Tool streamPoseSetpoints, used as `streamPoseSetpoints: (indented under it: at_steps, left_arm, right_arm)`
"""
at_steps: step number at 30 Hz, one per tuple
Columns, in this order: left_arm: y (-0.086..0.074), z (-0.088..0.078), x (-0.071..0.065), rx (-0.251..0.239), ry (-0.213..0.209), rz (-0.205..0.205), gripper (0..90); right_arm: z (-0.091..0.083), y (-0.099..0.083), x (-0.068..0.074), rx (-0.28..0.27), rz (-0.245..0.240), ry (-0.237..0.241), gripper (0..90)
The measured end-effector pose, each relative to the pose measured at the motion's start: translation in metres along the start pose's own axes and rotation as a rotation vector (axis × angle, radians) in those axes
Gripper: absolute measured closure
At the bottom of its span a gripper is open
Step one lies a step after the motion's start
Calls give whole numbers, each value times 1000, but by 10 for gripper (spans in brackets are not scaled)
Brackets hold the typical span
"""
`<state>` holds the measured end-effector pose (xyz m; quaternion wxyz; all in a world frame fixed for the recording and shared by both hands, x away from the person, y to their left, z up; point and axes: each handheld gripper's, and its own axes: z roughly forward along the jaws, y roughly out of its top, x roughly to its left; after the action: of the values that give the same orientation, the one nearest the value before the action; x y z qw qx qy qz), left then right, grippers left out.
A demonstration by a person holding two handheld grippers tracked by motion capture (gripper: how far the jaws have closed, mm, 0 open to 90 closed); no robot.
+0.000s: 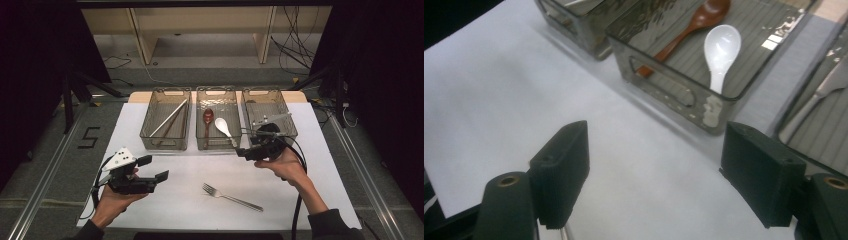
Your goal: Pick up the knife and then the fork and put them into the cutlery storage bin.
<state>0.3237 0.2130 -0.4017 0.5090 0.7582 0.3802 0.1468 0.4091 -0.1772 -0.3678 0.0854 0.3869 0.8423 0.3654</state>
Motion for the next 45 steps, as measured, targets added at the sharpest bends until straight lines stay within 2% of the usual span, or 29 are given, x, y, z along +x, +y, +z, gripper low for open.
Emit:
streamPoseSetpoints:
  at_steps: [17, 27, 40, 45]
  left_arm:
    - [0, 0, 0, 2, 0, -1, 169]
    - [0, -1, 0, 1, 0, 4, 168]
    - [0, -1, 0, 3, 0, 8, 168]
    - [0, -1, 0, 3, 0, 8, 168]
  right_arm:
    - [10, -8, 28, 98, -100, 37, 273]
    - [22, -16, 47, 186, -176, 57, 264]
    - [35, -28, 58, 295, -232, 61, 292]
    - [41, -33, 62, 336, -268, 56, 314]
